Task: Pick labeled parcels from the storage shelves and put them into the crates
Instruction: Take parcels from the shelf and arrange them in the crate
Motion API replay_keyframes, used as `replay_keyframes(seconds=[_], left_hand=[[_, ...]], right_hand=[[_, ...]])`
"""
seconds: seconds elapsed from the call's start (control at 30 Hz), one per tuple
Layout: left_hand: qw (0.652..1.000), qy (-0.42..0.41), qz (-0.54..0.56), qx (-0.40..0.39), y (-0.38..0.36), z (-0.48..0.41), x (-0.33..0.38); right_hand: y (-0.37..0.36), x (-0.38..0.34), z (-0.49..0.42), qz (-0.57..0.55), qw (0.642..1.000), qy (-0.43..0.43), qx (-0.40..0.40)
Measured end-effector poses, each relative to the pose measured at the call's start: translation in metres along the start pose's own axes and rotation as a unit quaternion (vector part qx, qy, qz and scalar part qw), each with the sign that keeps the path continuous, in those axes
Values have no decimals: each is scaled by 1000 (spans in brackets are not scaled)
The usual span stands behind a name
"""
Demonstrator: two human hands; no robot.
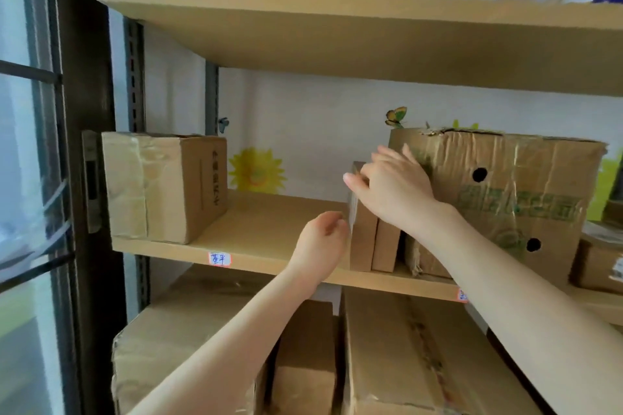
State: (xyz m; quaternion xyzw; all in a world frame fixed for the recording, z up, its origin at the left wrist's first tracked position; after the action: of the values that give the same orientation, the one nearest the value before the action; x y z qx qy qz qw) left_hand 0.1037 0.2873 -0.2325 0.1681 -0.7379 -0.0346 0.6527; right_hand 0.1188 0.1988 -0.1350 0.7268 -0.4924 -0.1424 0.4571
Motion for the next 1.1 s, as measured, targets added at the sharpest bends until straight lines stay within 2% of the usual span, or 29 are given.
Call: replay_keyframes(seconds=[0.17, 0.3, 0.37, 0.5, 0.6, 0.73, 0.9, 1.0, 1.07, 1.1], left_hand=[[994, 54, 80, -57, 9, -20, -24], [988, 58, 116, -88, 22, -25, -31], [984, 60, 121, -112, 25, -21, -33], [972, 44, 134, -186, 21, 0, -37], [969, 20, 173, -175, 31, 13, -42], [972, -13, 222, -77, 58, 25, -60], [991, -86, 101, 31, 73, 45, -73], [986, -35, 162, 2, 67, 58, -88], [977, -4, 204, -60, 52, 72, -91], [977, -14, 196, -78, 43, 81, -89]], right_hand=[[14, -11, 20, 25, 995, -50, 77], [29, -35, 41, 30, 974, -62, 216], [31, -41, 54, -18, 958, -85, 274], [30, -57, 83, -123, 922, -133, 341], [27, -65, 108, -171, 895, -167, 377], [10, -61, 143, -281, 818, -280, 416], [-32, -65, 176, -489, 642, -386, 446], [-35, -70, 199, -544, 570, -404, 465], [-32, -69, 214, -565, 551, -405, 462], [-30, -67, 223, -570, 550, -406, 456]])
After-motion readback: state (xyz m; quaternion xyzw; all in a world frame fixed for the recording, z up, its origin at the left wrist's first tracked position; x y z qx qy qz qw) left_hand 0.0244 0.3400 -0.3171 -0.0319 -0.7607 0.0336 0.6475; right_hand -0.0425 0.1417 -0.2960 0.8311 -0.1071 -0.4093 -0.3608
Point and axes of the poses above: each hand's wrist, its own z-axis away from the middle knuckle, its own y-axis out of the back of the hand, x = y × z, the point moved 9 cm from there along -z, towards the middle knuckle, and after that the axes turned 13 degrees about y, right-handed, at the moved point
